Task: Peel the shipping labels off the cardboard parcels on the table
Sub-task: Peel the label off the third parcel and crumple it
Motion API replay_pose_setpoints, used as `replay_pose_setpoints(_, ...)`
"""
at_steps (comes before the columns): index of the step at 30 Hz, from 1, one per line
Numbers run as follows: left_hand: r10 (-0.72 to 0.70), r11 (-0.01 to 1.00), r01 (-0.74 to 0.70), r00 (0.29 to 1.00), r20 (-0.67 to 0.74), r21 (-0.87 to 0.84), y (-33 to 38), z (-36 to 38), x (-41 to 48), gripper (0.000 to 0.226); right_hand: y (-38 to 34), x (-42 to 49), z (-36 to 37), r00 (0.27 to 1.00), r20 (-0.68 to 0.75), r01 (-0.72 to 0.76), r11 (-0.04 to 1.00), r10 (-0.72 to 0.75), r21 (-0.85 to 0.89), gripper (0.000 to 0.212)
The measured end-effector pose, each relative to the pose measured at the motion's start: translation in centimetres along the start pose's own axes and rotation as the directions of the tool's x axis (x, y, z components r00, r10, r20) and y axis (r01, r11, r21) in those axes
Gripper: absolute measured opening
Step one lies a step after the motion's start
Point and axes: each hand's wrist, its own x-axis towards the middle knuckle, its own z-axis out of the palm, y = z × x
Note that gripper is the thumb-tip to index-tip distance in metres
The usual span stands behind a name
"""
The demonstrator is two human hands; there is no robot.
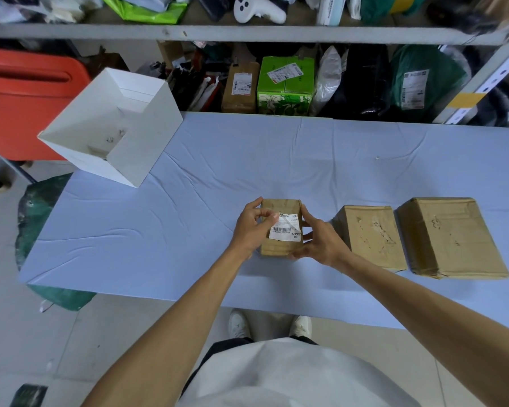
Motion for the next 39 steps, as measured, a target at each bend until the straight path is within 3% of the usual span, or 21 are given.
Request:
replay_pose_setpoints(9,-0.003,1.000,0.003,1.000,-0.001,-0.025,-0.1,0.1,-0.1,0.019,-0.2,-0.1,0.0,1.000,0.004,-0.006,1.000,0.006,0.002,0.116)
replay_pose_setpoints(15,-0.038,0.990,0.038,0.999,0.003,-0.137,-0.2,-0.1,-0.1,0.014,-0.4,-0.2,0.0,1.000,0.000,0.003,1.000,-0.003,0.014,0.118)
replay_pose_setpoints(20,-0.057,0.988,0.055,0.998,-0.015,-0.143,0.1,0.1,0.0,0.027,-0.5,-0.3,0.0,1.000,0.004,-0.010,1.000,0.010,0.008,0.120)
replay_pose_setpoints(23,-0.097,0.968,0.088,0.995,-0.029,-0.235,0.1,0.0,-0.2,0.027,-0.6,-0.3,0.1,1.000,0.004,-0.018,1.000,0.018,0.011,0.121)
replay_pose_setpoints(26,-0.097,0.931,0.090,0.995,-0.002,-0.355,0.1,-0.5,-0.5,0.006,-0.8,-0.3,-0.1,1.000,0.001,-0.027,0.999,0.027,0.020,0.123)
replay_pose_setpoints(28,-0.097,0.913,0.092,0.995,0.007,-0.397,0.0,-0.9,-0.7,0.007,-0.8,-0.5,-0.2,1.000,-0.007,-0.028,0.999,0.028,0.035,0.124)
replay_pose_setpoints(39,-0.054,0.987,0.046,0.997,-0.046,-0.154,-0.1,-0.1,-0.8,0.022,-0.6,-0.6,-0.1,1.000,-0.018,-0.002,0.999,0.003,0.051,0.124)
